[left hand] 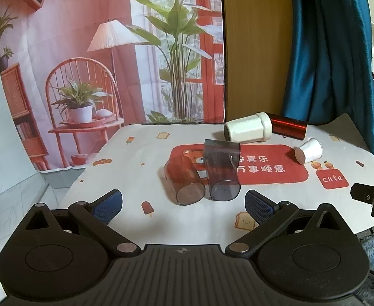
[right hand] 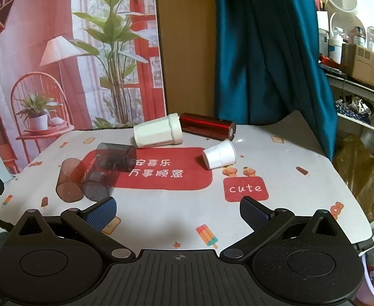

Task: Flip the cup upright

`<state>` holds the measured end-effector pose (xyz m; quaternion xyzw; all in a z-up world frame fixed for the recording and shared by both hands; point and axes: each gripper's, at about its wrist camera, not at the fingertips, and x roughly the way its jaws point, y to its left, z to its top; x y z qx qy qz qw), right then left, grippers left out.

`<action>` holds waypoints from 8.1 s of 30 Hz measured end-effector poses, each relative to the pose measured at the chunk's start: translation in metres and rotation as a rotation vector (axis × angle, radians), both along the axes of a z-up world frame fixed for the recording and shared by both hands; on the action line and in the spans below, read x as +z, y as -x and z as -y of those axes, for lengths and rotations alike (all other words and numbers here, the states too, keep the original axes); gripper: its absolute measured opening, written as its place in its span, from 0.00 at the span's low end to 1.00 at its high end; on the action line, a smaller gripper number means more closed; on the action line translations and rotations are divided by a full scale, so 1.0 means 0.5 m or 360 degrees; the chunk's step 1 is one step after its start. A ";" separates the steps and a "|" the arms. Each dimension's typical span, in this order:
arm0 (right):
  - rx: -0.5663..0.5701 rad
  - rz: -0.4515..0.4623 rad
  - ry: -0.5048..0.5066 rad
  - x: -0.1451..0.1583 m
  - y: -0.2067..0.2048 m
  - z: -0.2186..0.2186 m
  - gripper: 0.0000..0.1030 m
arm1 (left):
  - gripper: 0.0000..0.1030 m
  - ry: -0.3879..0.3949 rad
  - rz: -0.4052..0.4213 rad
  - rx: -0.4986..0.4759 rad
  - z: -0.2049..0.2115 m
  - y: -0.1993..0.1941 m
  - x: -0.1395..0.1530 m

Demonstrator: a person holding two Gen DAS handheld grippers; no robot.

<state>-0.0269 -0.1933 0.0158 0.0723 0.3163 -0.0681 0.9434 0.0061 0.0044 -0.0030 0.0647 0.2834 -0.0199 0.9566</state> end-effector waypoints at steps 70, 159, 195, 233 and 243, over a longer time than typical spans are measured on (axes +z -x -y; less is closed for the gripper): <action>-0.0035 -0.0057 -0.0039 -0.021 -0.002 0.013 1.00 | 1.00 0.0001 -0.0045 0.0003 -0.002 0.001 -0.017; -0.0015 -0.0200 -0.0120 -0.070 -0.067 0.036 1.00 | 1.00 0.0203 -0.0319 0.0070 -0.066 -0.125 -0.052; -0.0091 -0.0362 -0.0253 -0.190 -0.171 0.091 1.00 | 0.68 0.0545 -0.0726 0.0205 -0.113 -0.437 -0.232; -0.0256 -0.0219 -0.0453 -0.194 -0.097 0.172 1.00 | 1.00 0.0536 -0.0819 -0.0409 0.230 -0.352 -0.205; -0.0163 -0.0138 -0.0382 -0.176 -0.105 0.142 1.00 | 1.00 0.0459 -0.0465 -0.0258 0.117 -0.311 -0.143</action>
